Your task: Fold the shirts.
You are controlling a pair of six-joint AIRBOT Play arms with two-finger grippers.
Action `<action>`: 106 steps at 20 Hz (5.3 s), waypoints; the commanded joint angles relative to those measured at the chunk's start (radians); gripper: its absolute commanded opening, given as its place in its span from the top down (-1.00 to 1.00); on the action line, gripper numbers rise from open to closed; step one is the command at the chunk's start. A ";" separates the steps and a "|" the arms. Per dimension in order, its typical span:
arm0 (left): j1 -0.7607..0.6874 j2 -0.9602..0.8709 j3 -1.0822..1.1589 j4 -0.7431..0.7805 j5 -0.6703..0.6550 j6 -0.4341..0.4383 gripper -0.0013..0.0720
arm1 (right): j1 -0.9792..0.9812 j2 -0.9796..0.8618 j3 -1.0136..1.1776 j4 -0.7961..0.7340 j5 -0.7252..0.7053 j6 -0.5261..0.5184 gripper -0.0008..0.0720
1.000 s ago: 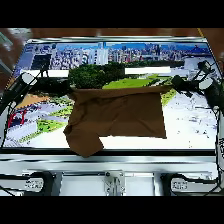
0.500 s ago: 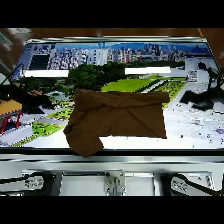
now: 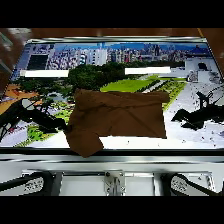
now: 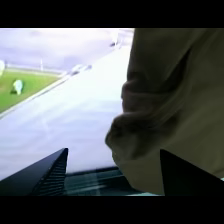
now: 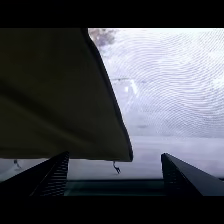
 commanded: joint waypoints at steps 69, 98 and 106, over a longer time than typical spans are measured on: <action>-0.079 0.083 0.307 -0.204 0.637 -0.132 0.85 | 0.168 -0.035 0.223 0.111 -0.539 0.091 0.81; 0.323 -0.017 -0.178 -0.201 -0.037 0.209 -0.64 | -0.214 0.185 -0.154 0.108 0.068 -0.116 -0.76; 0.201 -0.068 -0.178 -0.262 0.090 0.196 0.22 | -0.214 0.185 -0.156 0.043 0.068 -0.111 -0.76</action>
